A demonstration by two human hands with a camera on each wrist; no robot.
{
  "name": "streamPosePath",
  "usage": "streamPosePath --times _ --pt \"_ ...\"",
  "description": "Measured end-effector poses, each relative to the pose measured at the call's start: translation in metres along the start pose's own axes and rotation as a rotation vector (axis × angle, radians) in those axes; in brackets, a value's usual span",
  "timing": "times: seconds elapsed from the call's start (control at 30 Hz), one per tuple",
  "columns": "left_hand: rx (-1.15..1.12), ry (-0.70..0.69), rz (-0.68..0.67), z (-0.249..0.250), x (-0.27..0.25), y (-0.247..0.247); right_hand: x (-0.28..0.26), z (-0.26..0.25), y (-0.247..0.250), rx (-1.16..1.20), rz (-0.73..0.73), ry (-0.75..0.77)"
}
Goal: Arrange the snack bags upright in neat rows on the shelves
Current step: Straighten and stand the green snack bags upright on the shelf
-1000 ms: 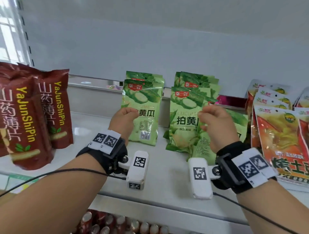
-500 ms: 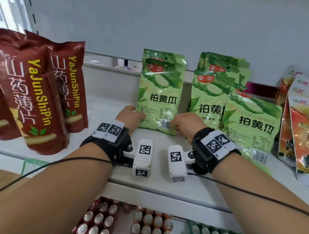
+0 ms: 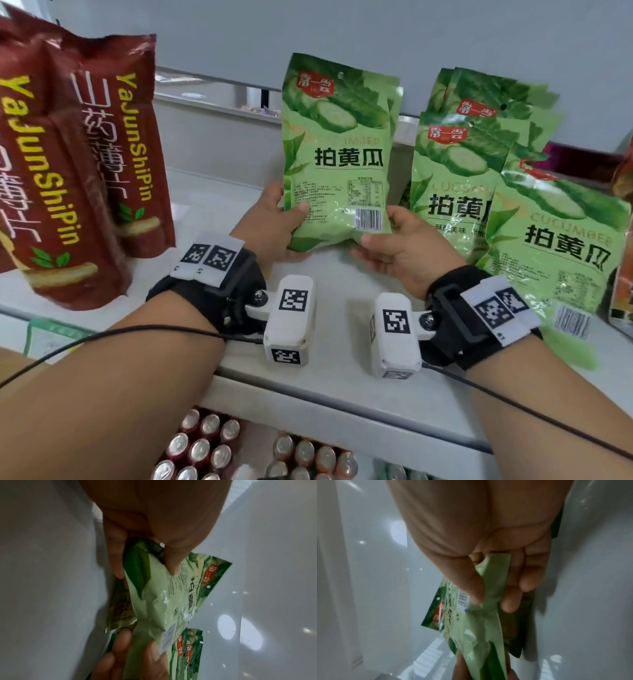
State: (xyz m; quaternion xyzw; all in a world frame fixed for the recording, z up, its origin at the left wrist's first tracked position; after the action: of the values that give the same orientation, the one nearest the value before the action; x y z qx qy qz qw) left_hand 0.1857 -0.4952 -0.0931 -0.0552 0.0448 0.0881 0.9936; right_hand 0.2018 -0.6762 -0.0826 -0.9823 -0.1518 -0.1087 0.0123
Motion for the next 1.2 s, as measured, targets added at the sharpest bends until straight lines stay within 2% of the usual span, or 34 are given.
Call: streamPosePath --times 0.23,0.47,0.6,0.67,0.77,1.03,1.2 --pt "0.099 -0.055 0.047 0.0 0.0 0.004 0.004 0.002 0.003 -0.06 -0.01 -0.048" --pt "0.069 -0.128 0.025 0.004 -0.004 0.002 0.009 0.002 0.01 -0.092 -0.057 -0.108" --pt "0.067 -0.141 0.041 0.004 -0.004 0.004 0.007 0.003 0.009 -0.095 -0.066 -0.053" --pt "0.071 -0.157 0.052 0.004 -0.004 0.006 0.006 0.001 0.008 -0.009 -0.057 -0.023" --pt "0.083 -0.175 0.024 0.004 -0.004 0.006 0.008 -0.004 0.008 0.217 -0.046 0.011" --pt "0.036 -0.198 -0.121 0.002 -0.006 0.0 0.011 -0.003 0.013 0.178 0.001 0.051" --pt "0.057 -0.145 -0.168 0.002 -0.008 -0.003 0.011 -0.006 0.019 0.226 0.046 0.086"
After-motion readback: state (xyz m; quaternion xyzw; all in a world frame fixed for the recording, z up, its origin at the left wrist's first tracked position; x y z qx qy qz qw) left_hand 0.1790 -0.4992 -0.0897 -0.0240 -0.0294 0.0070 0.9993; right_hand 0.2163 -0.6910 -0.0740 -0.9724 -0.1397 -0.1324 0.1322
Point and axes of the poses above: each hand's wrist, its own x-axis towards the middle knuckle, its own y-axis out of the back of the hand, z = x × y, the point moved 4 cm from there along x, towards the middle knuckle, and after that the axes turned 12 degrees about y, right-handed, at the moved point
